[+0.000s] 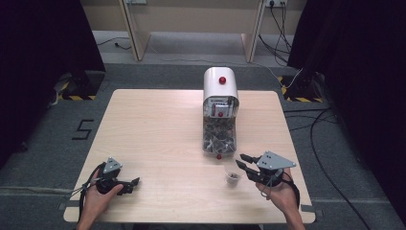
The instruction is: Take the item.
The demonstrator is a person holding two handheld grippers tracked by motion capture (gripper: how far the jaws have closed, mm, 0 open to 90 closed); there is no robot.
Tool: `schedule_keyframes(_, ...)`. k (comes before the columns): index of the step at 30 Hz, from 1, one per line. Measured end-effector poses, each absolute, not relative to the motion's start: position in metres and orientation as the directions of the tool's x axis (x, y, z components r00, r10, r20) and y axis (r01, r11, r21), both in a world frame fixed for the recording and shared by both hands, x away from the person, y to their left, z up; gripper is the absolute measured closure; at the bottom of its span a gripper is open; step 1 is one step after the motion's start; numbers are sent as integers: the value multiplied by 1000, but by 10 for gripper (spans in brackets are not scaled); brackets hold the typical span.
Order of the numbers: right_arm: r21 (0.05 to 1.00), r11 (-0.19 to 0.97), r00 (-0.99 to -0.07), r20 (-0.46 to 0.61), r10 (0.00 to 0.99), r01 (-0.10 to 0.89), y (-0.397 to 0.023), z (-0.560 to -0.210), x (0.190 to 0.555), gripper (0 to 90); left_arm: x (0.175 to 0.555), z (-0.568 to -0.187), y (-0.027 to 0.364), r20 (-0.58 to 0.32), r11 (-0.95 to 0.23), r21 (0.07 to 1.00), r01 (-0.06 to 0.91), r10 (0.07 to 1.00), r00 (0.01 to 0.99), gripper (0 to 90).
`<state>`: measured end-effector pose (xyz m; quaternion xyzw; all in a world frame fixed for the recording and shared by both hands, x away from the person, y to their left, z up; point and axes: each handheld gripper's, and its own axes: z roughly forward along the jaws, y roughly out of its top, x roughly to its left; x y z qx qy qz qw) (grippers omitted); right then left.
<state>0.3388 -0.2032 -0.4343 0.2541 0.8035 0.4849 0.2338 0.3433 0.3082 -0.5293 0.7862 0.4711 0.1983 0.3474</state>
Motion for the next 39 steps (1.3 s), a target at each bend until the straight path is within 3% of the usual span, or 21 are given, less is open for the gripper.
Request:
schedule_keyframes(9,903,377,-735,-112,668,205,-209,-434,341,621,343,-529,308,-16,-315,733,603,878,478,0)
schedule_keyframes(16,906,348,-703,-85,706,240,-213,-433,343,478,343,-529,308,-16,-314,733,603,878,478,0)
schedule_keyframes(21,908,324,-676,-64,734,266,-219,-434,345,425,343,-529,308,-16,-314,733,603,879,477,0)
schedule_keyframes(39,901,311,-636,-52,770,303,-235,-440,342,390,343,-529,308,-15,-315,733,603,878,478,0)
